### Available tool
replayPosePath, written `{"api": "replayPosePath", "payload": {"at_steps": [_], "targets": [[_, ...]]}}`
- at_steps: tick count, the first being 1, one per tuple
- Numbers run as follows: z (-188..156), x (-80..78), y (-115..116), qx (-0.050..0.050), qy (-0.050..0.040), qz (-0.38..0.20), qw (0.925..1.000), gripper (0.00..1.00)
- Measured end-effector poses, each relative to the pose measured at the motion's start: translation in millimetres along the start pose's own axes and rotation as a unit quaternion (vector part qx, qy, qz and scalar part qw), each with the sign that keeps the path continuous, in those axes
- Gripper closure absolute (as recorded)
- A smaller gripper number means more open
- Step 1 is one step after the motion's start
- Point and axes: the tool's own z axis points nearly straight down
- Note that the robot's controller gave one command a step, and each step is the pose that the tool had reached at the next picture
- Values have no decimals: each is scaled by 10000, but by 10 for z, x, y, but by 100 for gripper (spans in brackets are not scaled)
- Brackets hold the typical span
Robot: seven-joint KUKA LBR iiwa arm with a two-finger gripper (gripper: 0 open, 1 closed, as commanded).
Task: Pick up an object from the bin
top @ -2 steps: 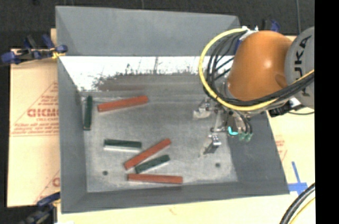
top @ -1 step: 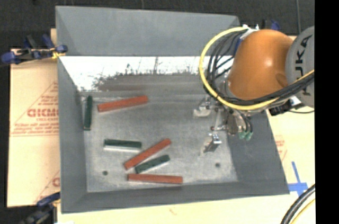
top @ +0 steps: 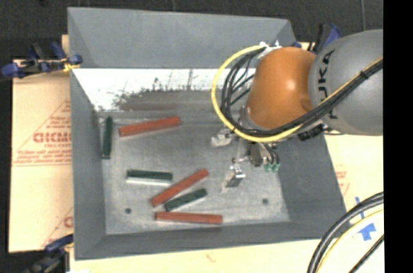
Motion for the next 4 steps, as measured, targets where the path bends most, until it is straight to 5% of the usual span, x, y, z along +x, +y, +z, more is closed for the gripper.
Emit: {"api": "replayPosePath", "payload": {"at_steps": [1, 3, 4], "targets": [[131, 54, 347, -13, 39, 631, 9980, 0], [540, -203, 853, -20, 23, -900, 9959, 0], [674, -359, 1014, -18, 127, -1153, 9932, 100]]}}
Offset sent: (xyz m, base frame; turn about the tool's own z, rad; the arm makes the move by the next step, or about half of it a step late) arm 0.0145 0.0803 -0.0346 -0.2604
